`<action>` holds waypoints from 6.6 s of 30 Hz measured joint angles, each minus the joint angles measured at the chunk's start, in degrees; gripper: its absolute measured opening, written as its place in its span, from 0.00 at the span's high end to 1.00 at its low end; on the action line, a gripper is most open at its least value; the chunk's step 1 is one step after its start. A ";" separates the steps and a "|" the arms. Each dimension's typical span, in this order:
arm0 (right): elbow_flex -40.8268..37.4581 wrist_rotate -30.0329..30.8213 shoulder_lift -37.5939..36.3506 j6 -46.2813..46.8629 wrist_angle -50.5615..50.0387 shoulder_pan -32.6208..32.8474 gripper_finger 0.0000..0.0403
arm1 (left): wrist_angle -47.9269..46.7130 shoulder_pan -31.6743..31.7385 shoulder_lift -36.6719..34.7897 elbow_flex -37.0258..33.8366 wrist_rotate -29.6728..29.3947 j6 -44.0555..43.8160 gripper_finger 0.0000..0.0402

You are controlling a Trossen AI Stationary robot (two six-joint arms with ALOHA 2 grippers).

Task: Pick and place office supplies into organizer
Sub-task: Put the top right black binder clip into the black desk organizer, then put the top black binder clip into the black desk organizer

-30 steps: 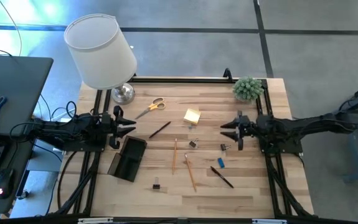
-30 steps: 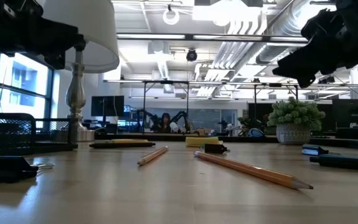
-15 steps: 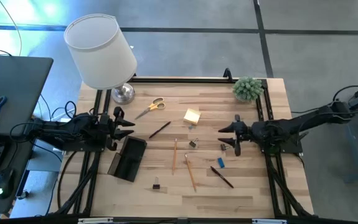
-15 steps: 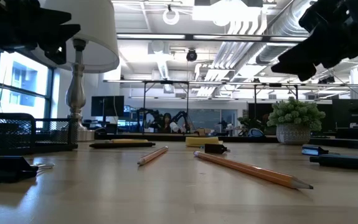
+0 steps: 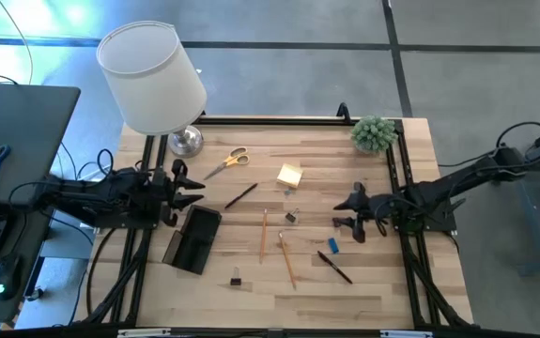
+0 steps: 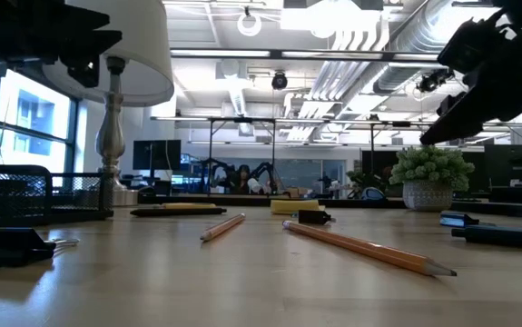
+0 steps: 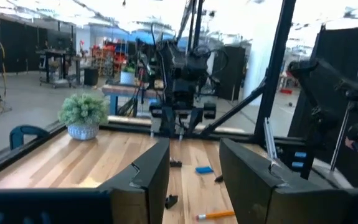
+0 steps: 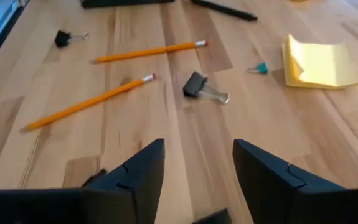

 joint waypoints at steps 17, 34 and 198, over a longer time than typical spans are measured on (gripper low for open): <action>0.02 0.78 5.25 7.88 -8.55 5.18 0.44 | 6.62 0.00 11.92 0.12 1.91 1.38 0.67; 0.02 4.99 15.79 0.72 -1.88 6.20 0.44 | 6.52 0.00 11.91 0.12 1.93 1.43 0.67; 97.91 -14.32 101.01 -37.20 26.40 -4.65 0.46 | -13.52 0.00 2.05 8.71 -3.88 1.50 0.67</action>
